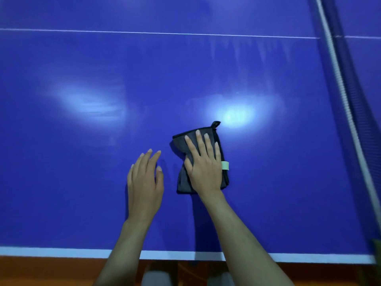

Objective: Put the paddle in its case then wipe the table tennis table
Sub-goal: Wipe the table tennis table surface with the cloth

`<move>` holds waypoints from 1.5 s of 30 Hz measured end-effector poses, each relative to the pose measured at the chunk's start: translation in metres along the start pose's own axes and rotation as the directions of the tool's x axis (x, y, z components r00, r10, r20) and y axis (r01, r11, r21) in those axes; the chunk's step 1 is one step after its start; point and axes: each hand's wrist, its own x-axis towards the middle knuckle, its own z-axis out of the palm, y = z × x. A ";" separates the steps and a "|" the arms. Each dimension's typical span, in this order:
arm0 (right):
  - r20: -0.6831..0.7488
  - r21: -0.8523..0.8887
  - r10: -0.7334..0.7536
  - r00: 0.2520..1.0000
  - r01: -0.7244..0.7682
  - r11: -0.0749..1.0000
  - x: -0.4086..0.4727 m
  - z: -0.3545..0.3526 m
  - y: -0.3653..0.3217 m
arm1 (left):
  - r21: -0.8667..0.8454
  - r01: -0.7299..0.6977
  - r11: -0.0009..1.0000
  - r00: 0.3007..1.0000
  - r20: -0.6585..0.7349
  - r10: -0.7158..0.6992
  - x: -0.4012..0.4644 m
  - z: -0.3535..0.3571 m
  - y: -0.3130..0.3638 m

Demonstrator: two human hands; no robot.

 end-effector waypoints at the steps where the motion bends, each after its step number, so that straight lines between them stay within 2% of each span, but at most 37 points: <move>1: 0.004 -0.005 0.013 1.000 -0.013 1.000 -0.001 -0.005 0.023 | 0.013 -0.013 1.000 1.000 0.006 0.013 0.001 0.010 0.010; 8: -0.006 -0.030 0.098 0.995 -0.099 0.995 -0.021 -0.044 0.198 | 0.177 -0.104 0.979 0.992 0.088 0.090 0.004 0.073 0.085; 13: 0.009 -0.055 0.171 0.985 -0.170 0.984 -0.047 -0.073 0.307 | 0.191 -0.125 0.974 0.988 0.115 0.104 0.003 0.107 0.136; 18: 0.039 -0.022 0.214 0.976 -0.213 0.977 -0.059 -0.097 0.377 | 0.189 -0.139 0.972 0.985 0.124 0.116 0.005 0.129 0.172; 20: 0.039 0.101 0.208 0.977 -0.211 0.972 -0.046 -0.103 0.393 | 0.176 -0.128 0.976 0.986 0.125 0.107 0.007 0.134 0.180; 22: 0.068 0.341 0.209 0.975 -0.220 0.914 -0.027 -0.109 0.401 | 0.171 -0.124 0.977 0.987 0.123 0.104 0.010 0.138 0.185; 24: 0.093 0.447 0.187 0.978 -0.209 0.870 -0.005 -0.113 0.404 | 0.168 -0.129 0.977 0.987 0.120 0.109 0.011 0.139 0.189; 25: 0.098 0.411 0.197 0.976 -0.220 0.885 0.005 -0.112 0.404 | 0.157 -0.122 0.980 0.988 0.118 0.104 0.012 0.139 0.189; 28: 0.020 0.034 0.301 0.953 -0.302 0.953 0.020 -0.093 0.397 | 0.123 -0.084 0.989 0.992 0.101 0.072 0.013 0.134 0.184; 30: -0.024 -0.080 0.318 0.948 -0.319 0.944 0.025 -0.084 0.384 | 0.119 -0.068 0.990 0.994 0.090 0.058 0.014 0.127 0.175; 36: -0.055 -0.100 0.271 0.961 -0.275 0.956 0.046 -0.060 0.311 | 0.087 -0.013 0.996 0.997 0.071 0.007 0.023 0.096 0.127; 45: -0.030 -0.140 0.183 0.983 -0.185 0.973 0.080 -0.020 0.127 | 0.051 0.036 0.998 0.999 0.007 -0.037 0.059 0.024 0.029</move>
